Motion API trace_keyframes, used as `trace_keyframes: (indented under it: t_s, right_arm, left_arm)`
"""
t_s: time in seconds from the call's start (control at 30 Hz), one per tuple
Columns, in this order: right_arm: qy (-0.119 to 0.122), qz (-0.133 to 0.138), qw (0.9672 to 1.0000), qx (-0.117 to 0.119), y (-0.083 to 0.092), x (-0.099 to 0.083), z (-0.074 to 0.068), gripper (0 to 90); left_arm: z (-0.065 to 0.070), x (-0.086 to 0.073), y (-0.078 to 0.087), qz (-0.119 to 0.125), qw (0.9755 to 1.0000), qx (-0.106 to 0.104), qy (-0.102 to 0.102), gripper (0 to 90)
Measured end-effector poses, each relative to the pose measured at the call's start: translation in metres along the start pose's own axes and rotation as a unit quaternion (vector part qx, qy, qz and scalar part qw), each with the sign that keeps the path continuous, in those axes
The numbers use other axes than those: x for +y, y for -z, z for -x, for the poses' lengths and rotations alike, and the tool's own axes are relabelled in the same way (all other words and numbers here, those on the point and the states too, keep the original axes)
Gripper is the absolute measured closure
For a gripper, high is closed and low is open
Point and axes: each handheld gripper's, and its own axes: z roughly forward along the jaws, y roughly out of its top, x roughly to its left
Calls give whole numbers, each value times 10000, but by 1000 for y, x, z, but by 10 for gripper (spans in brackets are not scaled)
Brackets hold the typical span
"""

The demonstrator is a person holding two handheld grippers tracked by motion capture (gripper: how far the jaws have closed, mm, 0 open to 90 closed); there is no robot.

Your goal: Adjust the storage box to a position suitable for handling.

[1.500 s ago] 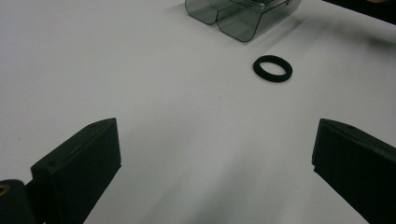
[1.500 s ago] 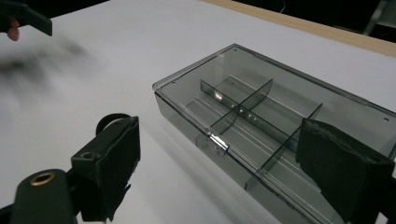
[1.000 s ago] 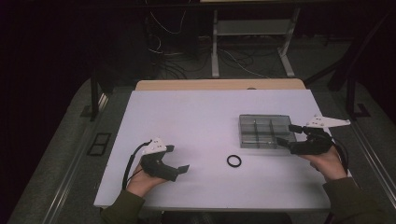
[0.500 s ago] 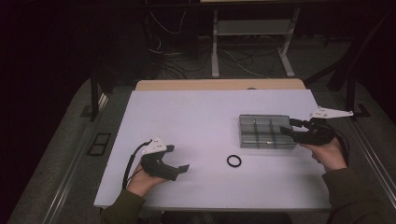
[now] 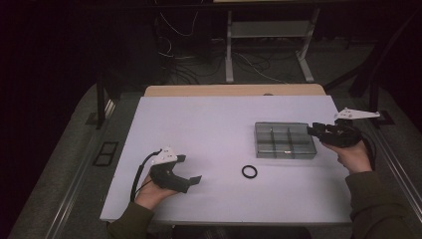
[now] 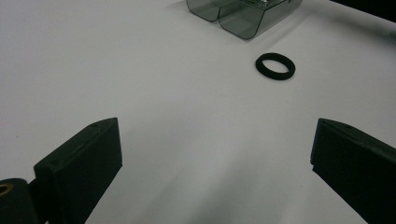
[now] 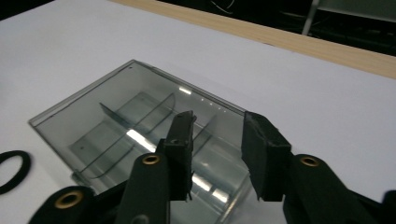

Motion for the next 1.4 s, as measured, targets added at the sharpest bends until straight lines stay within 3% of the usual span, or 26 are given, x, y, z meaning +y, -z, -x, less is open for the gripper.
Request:
trace_keyframes:
  t_s: [0.4, 0.87, 1.4]
  right_arm:
    - [-141, -330, 9988, -346, -5, -12, 18, 882]
    - [-262, -809, 9958, -345, -18, -31, 27, 884]
    - [-260, -1175, 9926, -146, -28, -40, 23, 885]
  left_arm:
    - [1, 0, -1, -26, 10000, -7, -36, 7]
    - [2, 0, 0, 1, 10000, -21, -58, 7]
    - [2, 0, 0, -31, 10000, -31, -83, 7]
